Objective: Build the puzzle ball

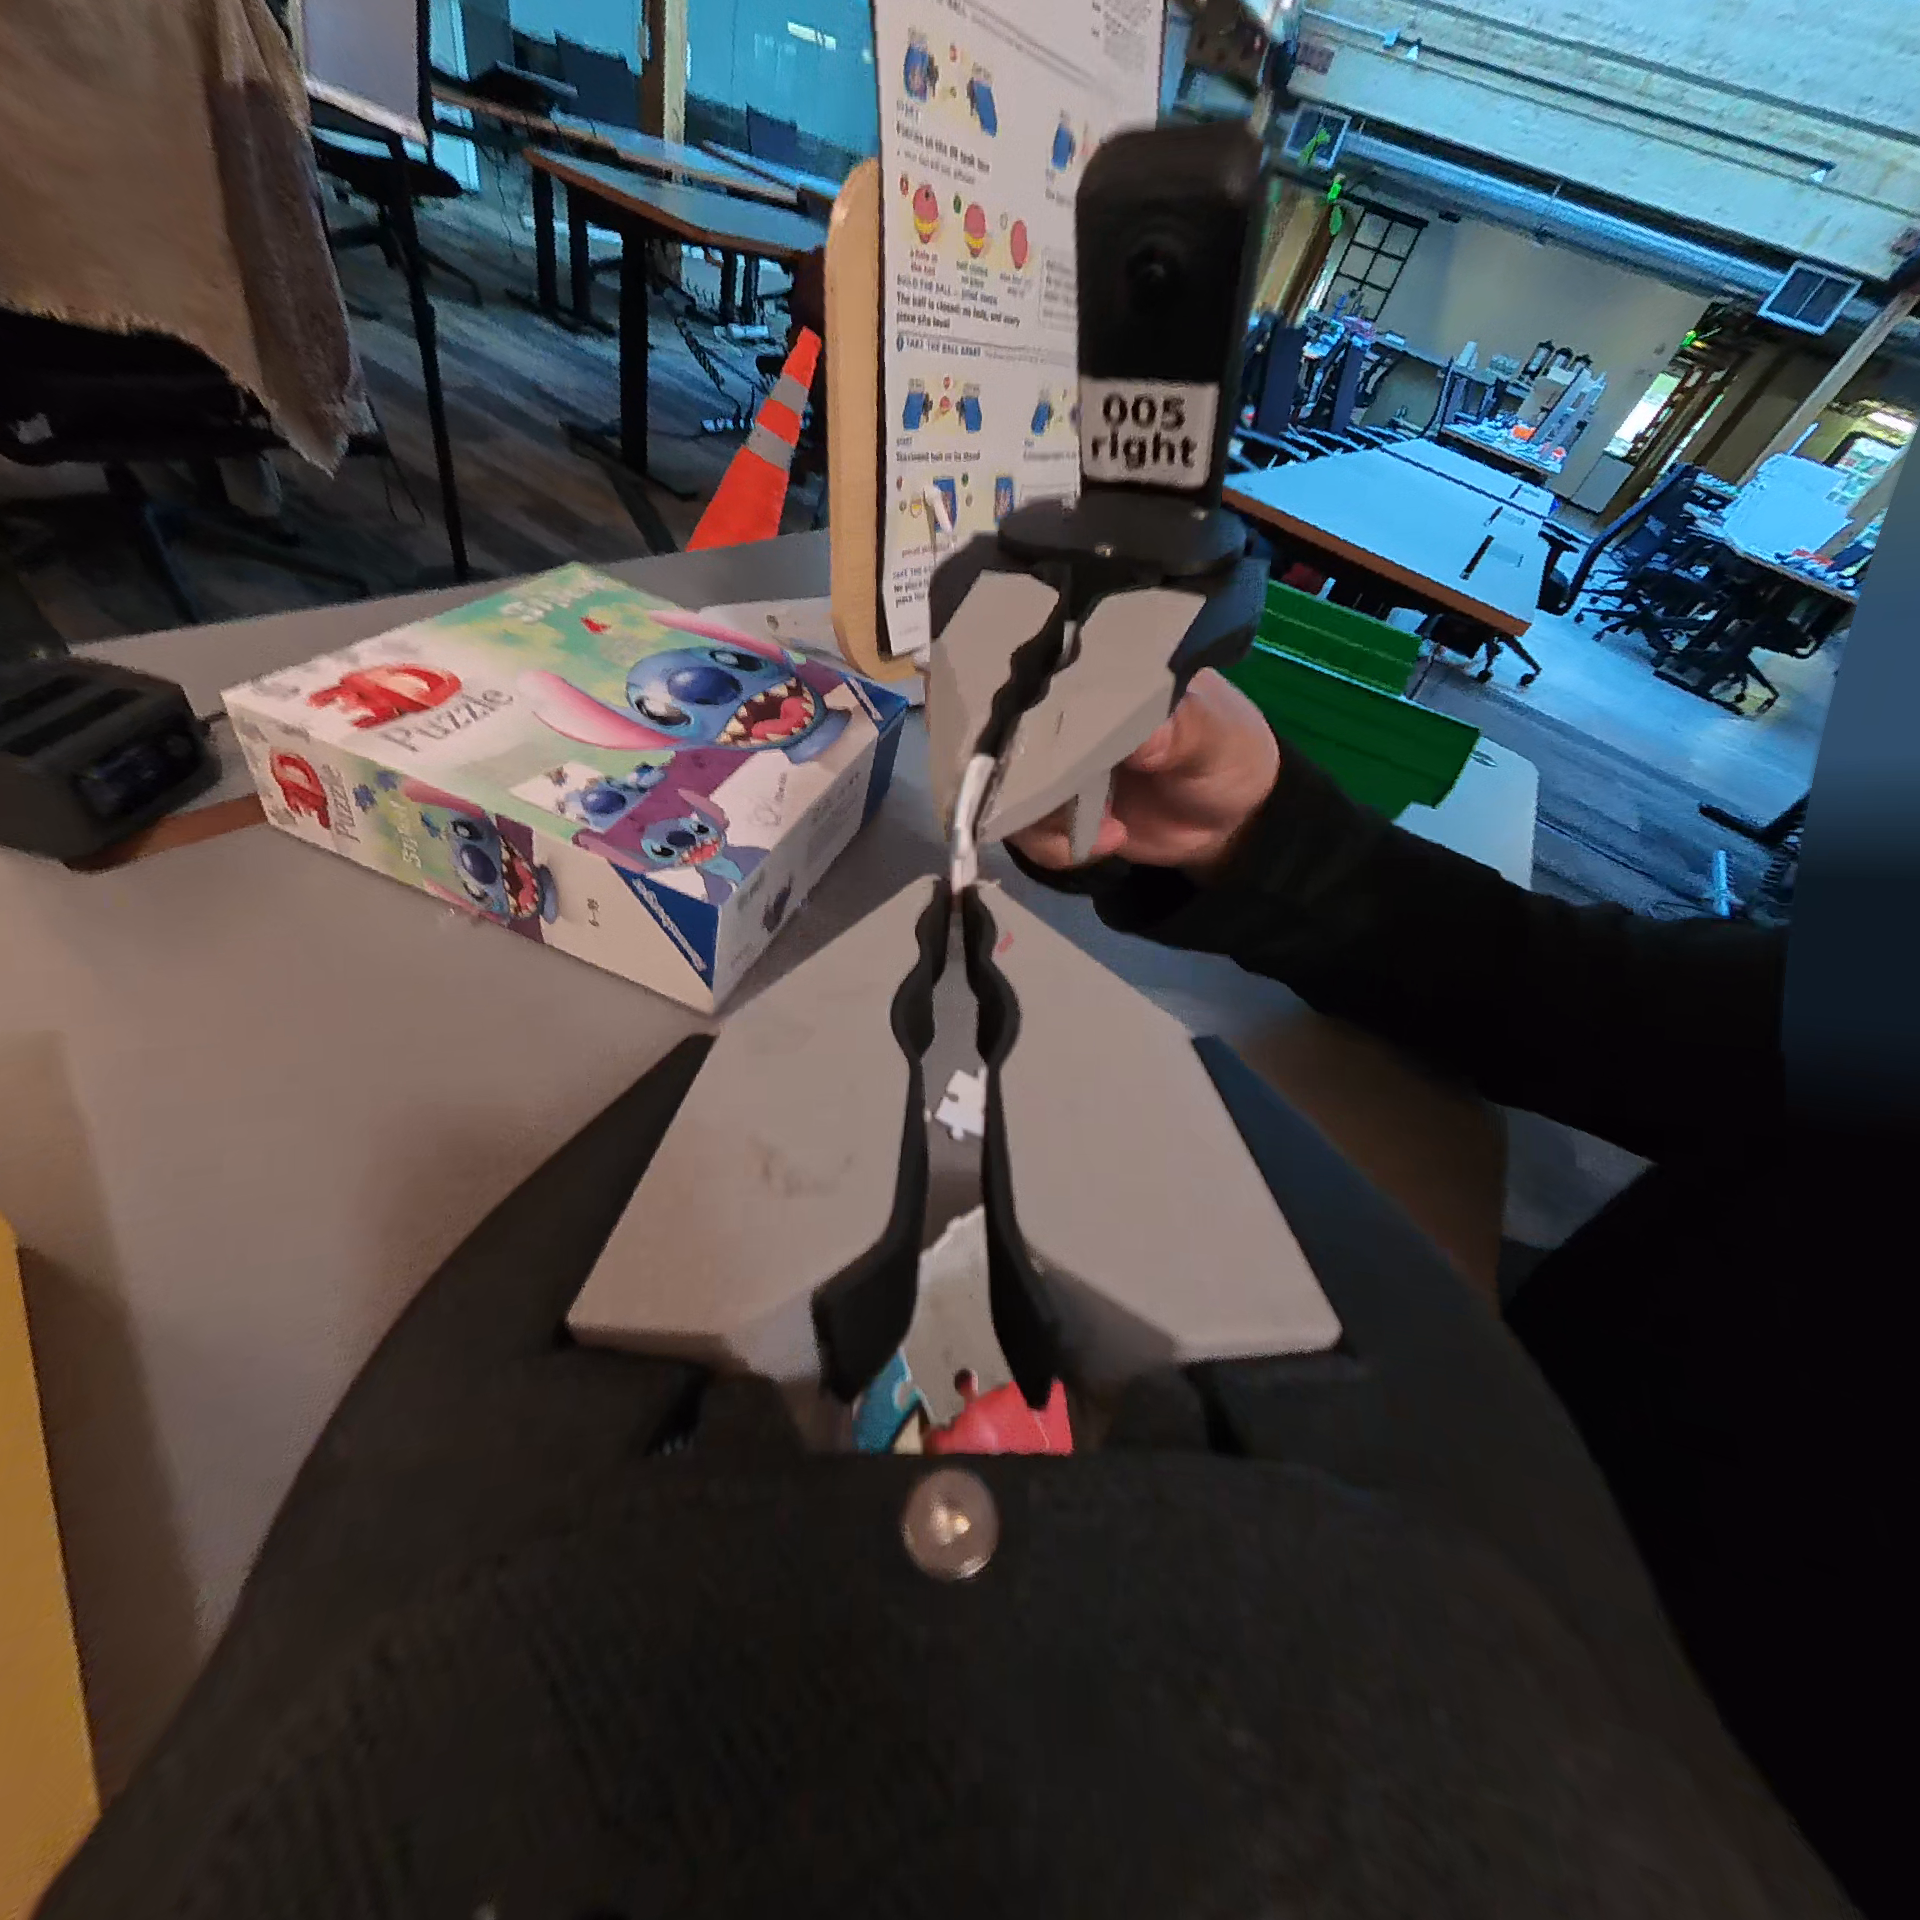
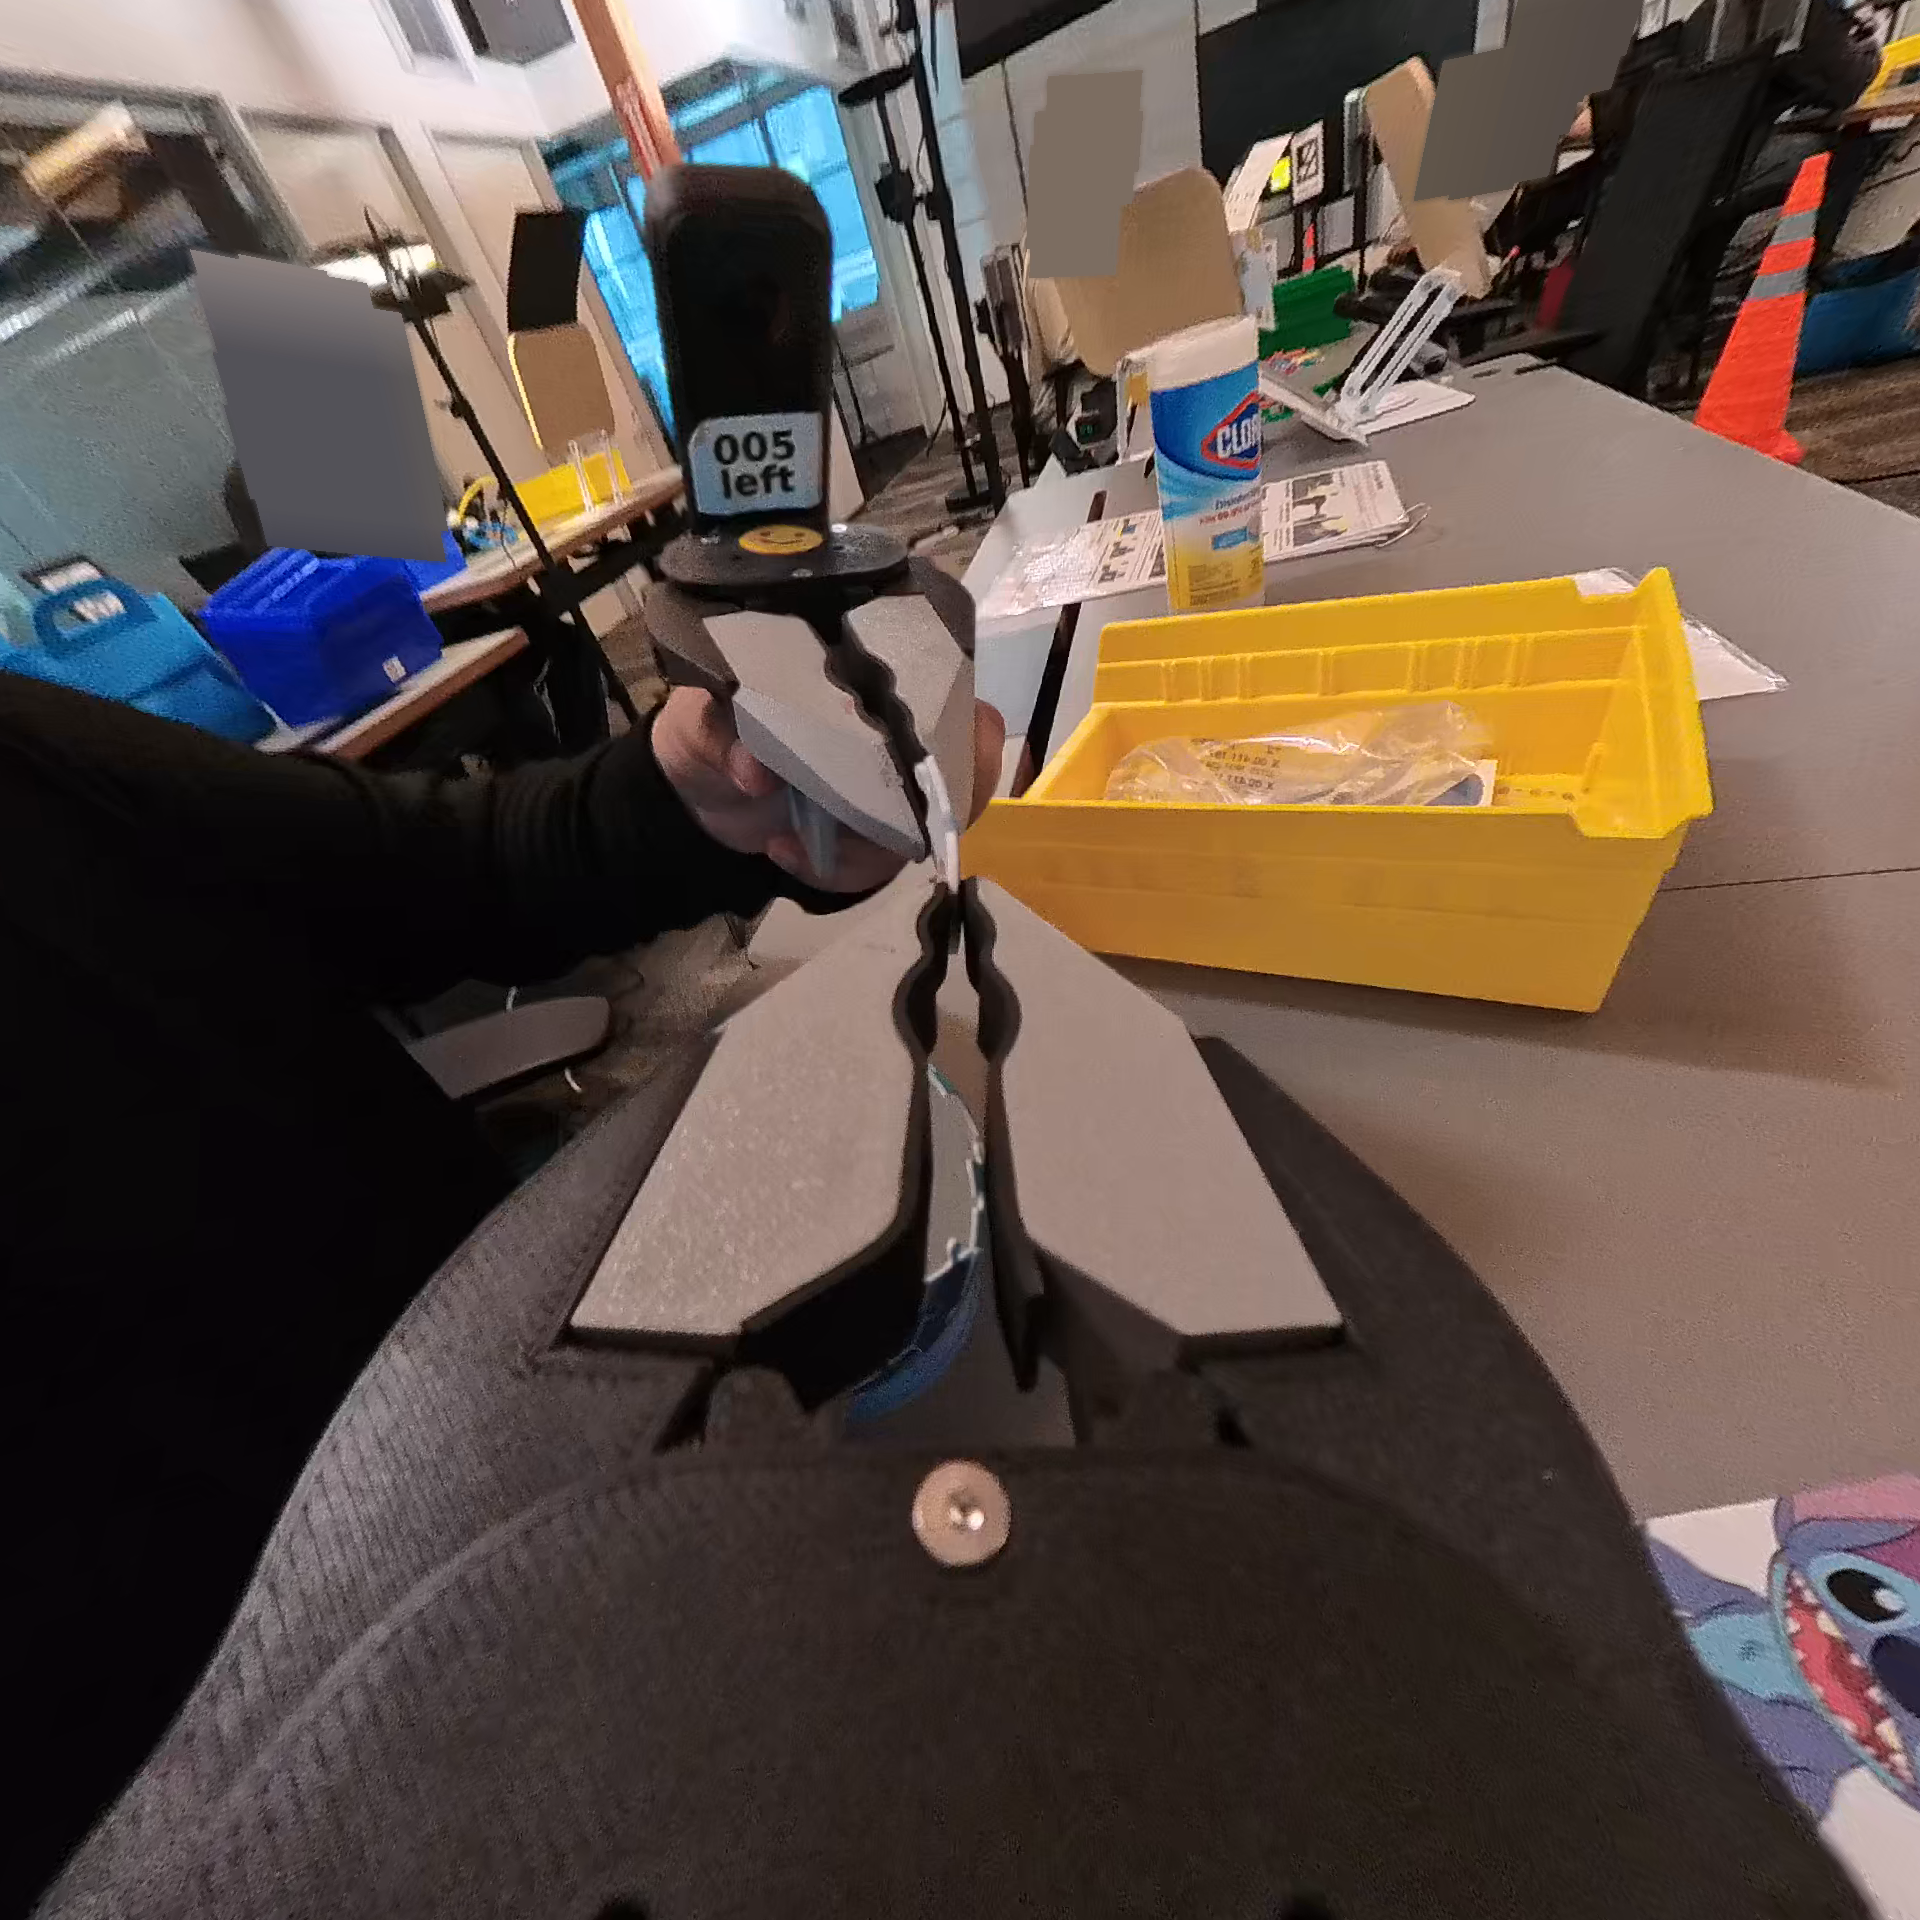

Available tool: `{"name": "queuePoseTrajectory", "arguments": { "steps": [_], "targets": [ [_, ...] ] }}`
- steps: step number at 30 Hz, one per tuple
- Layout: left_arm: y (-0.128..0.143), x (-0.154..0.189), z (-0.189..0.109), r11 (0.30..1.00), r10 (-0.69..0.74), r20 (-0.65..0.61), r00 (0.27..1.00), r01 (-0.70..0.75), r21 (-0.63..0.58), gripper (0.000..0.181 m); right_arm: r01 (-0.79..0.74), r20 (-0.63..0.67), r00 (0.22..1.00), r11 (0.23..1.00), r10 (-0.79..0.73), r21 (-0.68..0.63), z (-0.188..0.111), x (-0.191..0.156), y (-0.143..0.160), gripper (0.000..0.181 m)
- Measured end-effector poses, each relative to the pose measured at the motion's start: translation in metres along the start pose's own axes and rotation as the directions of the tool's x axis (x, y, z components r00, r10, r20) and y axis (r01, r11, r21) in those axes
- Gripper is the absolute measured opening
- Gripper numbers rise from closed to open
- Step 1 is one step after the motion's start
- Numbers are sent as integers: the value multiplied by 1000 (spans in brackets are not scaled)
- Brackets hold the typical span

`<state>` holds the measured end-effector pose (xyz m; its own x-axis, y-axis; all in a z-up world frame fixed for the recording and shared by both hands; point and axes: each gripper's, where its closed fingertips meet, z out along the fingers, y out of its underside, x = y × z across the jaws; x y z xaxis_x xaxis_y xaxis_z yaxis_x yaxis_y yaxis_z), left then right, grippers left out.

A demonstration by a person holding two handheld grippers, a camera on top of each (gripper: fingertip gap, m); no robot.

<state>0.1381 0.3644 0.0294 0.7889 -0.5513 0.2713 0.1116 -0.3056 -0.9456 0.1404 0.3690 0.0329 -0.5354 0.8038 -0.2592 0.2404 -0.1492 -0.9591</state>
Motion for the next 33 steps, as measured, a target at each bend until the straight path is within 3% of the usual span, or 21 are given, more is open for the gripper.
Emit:
{"name": "queuePoseTrajectory", "arguments": {
  "steps": [5, 10, 13, 17, 25, 33],
  "targets": [
    [24, -12, -15, 996, -7, 77, 997, 14, -93, 0, 128, 11, 992, 977, -128, -172, 14, 5, 18, 0],
    [44, -13, -59, 995, 24, 157, 987, -8, -102, 30, 230, 37, 972, 918, -231, -324, 22, 23, 45, 0],
    [69, -19, -79, 989, 22, 225, 974, 12, -147, 44, 275, 107, 961, 886, -253, -373, 27, 24, 63, 0],
    [88, -19, -90, 976, -26, 269, 963, 83, -201, 44, 336, 167, 942, 859, -293, -388, 36, 21, 78, 0],
    [89, -16, -97, 973, 46, 309, 950, 28, -231, 36, 414, 224, 908, 846, -355, -336, 42, 8, 81, 0],
    [92, -20, -106, 978, 4, 377, 926, 74, -193, 35, 460, 279, 881, 831, -382, -314, 46, -1, 88, 0]
  ]
}}
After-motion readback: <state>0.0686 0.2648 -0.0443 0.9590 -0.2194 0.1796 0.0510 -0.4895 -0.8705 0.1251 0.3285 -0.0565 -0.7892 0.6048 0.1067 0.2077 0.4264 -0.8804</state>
